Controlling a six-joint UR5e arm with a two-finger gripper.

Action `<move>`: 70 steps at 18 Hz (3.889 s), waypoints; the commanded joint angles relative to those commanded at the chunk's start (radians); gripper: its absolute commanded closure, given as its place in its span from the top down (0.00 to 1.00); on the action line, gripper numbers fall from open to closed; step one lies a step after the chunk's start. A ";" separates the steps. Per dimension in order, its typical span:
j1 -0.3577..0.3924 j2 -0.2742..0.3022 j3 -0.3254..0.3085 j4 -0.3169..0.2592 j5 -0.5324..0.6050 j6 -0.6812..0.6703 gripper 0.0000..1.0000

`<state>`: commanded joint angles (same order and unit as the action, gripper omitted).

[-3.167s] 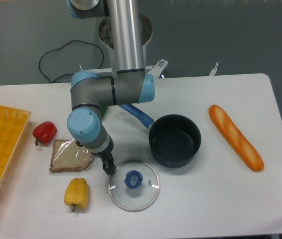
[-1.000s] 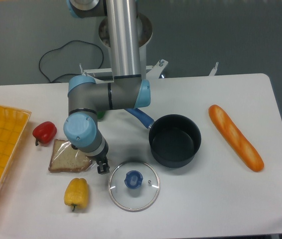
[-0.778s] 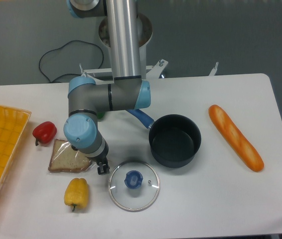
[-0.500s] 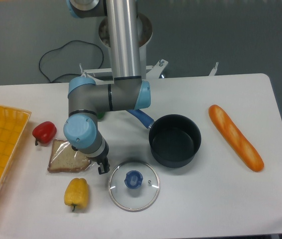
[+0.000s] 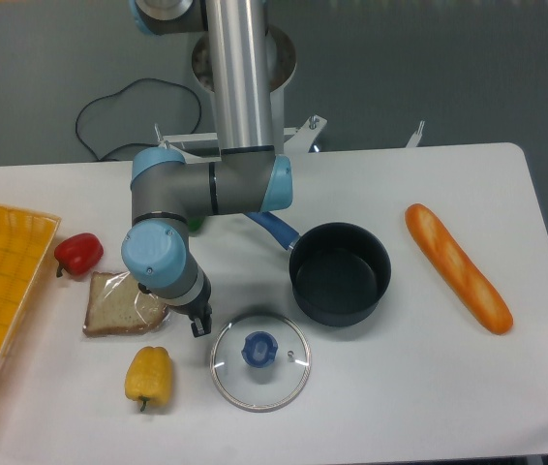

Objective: Pick up the toast
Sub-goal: 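Push the gripper against the toast edge and close on it, then lift the toast slice upright, tilting it on its edge, then raise the held toast slice up toward the saucepan handle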

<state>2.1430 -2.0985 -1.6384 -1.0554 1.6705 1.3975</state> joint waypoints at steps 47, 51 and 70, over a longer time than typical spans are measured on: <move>0.048 0.259 0.236 -0.502 -0.181 -0.098 0.00; 0.052 0.267 0.273 -0.557 -0.175 -0.109 0.00; 0.311 0.365 0.284 -0.627 -0.284 0.012 0.00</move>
<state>2.4542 -1.7335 -1.3545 -1.6826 1.3868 1.4095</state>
